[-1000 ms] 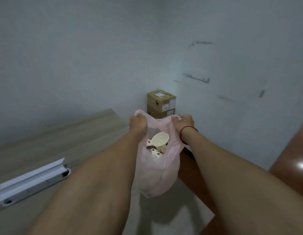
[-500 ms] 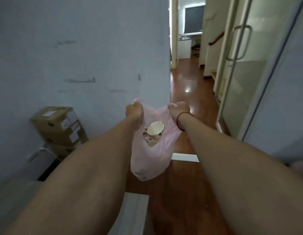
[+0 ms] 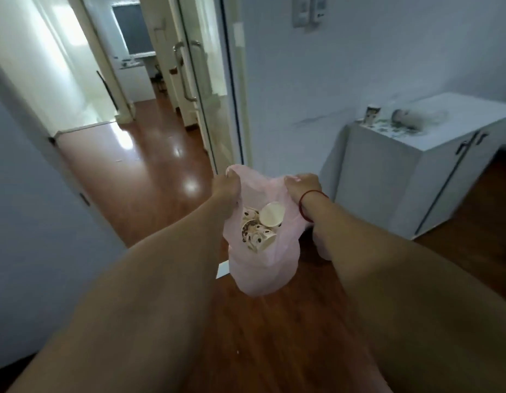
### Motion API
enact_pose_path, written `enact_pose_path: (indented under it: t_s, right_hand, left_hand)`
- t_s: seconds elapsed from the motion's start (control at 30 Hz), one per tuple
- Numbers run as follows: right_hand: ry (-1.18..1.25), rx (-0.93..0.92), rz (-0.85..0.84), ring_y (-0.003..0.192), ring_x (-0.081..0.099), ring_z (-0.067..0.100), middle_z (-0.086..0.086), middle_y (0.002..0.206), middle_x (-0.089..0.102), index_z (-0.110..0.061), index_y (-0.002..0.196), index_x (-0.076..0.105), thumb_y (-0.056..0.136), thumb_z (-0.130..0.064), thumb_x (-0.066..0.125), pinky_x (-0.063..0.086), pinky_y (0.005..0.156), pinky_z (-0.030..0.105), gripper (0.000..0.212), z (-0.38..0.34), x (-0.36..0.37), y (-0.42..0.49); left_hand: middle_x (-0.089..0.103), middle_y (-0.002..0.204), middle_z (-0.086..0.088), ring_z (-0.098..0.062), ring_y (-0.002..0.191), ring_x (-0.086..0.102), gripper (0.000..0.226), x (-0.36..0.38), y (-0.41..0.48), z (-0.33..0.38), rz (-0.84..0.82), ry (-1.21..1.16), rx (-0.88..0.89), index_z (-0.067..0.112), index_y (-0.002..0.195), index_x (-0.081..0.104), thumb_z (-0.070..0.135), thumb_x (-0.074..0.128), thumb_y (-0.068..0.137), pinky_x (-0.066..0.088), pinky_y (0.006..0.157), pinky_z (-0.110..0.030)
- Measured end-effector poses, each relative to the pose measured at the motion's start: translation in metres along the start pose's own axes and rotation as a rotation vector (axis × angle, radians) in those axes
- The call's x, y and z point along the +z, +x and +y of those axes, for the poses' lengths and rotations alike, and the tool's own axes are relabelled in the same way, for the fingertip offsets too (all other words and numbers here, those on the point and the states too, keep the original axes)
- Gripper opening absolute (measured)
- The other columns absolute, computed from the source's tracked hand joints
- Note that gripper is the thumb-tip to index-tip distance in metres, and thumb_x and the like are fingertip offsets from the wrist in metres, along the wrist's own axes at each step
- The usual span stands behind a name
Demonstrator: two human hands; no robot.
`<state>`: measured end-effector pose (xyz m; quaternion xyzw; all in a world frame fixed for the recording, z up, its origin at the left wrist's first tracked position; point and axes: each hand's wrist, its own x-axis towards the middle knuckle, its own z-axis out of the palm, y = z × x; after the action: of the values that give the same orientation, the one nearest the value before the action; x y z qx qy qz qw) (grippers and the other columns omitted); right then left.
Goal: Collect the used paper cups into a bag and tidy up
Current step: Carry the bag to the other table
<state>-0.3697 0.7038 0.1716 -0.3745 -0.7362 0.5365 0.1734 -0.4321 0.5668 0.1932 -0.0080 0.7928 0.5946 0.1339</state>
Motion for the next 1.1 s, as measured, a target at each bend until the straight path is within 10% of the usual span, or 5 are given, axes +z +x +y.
enact_pose_path:
  t_s: [0.1, 0.37, 0.8, 0.93, 1.1]
  right_hand:
    - [-0.002, 0.049, 0.127, 0.084, 0.047, 0.017, 0.010, 0.091, 0.056, -0.007, 0.089, 0.063, 0.090, -0.021, 0.052, 0.037, 0.073, 0.028, 0.017, 0.023, -0.082, 0.042]
    - [-0.013, 0.186, 0.511, 0.085, 0.050, 0.020, 0.015, 0.089, 0.055, 0.002, 0.088, 0.062, 0.092, -0.017, 0.048, 0.038, 0.073, 0.027, 0.024, 0.094, -0.295, 0.089]
    - [0.093, 0.314, 1.024, 0.082, 0.050, 0.022, 0.010, 0.086, 0.054, -0.012, 0.085, 0.069, 0.089, -0.018, 0.046, 0.037, 0.076, 0.024, 0.024, 0.157, -0.582, 0.143]
    - [0.148, 0.362, 1.156, 0.096, 0.063, 0.026, 0.013, 0.099, 0.067, -0.005, 0.096, 0.072, 0.089, -0.023, 0.050, 0.043, 0.080, 0.025, 0.029, 0.178, -0.670, 0.151]
    - [0.232, 0.386, 1.263, 0.107, 0.065, 0.027, 0.011, 0.113, 0.070, -0.005, 0.103, 0.071, 0.090, -0.024, 0.055, 0.039, 0.075, 0.021, 0.028, 0.221, -0.763, 0.156]
  left_hand:
    - [0.061, 0.082, -0.013, -0.022, 0.065, 0.057, 0.047, 0.097, -0.002, 0.030, -0.147, 0.042, 0.076, -0.005, 0.128, 0.054, 0.027, 0.030, 0.102, 0.043, 0.054, -0.025]
    - [0.054, 0.138, -0.018, -0.033, 0.122, 0.056, 0.053, 0.326, -0.059, 0.088, -0.519, 0.072, 0.119, 0.002, 0.142, 0.042, 0.033, 0.032, 0.100, 0.045, 0.102, -0.041]
    - [0.063, 0.125, -0.020, -0.033, 0.110, 0.063, 0.048, 0.652, -0.177, 0.179, -0.992, 0.178, 0.285, 0.001, 0.129, 0.054, 0.031, 0.034, 0.098, 0.050, 0.091, -0.038]
    - [0.066, 0.112, -0.016, -0.020, 0.070, 0.059, 0.045, 0.743, -0.222, 0.207, -1.118, 0.207, 0.366, 0.001, 0.123, 0.059, 0.029, 0.035, 0.097, 0.040, 0.055, -0.021]
    - [0.063, 0.120, -0.021, -0.033, 0.101, 0.064, 0.045, 0.837, -0.277, 0.211, -1.219, 0.223, 0.437, 0.000, 0.126, 0.058, 0.026, 0.034, 0.097, 0.042, 0.072, -0.028]
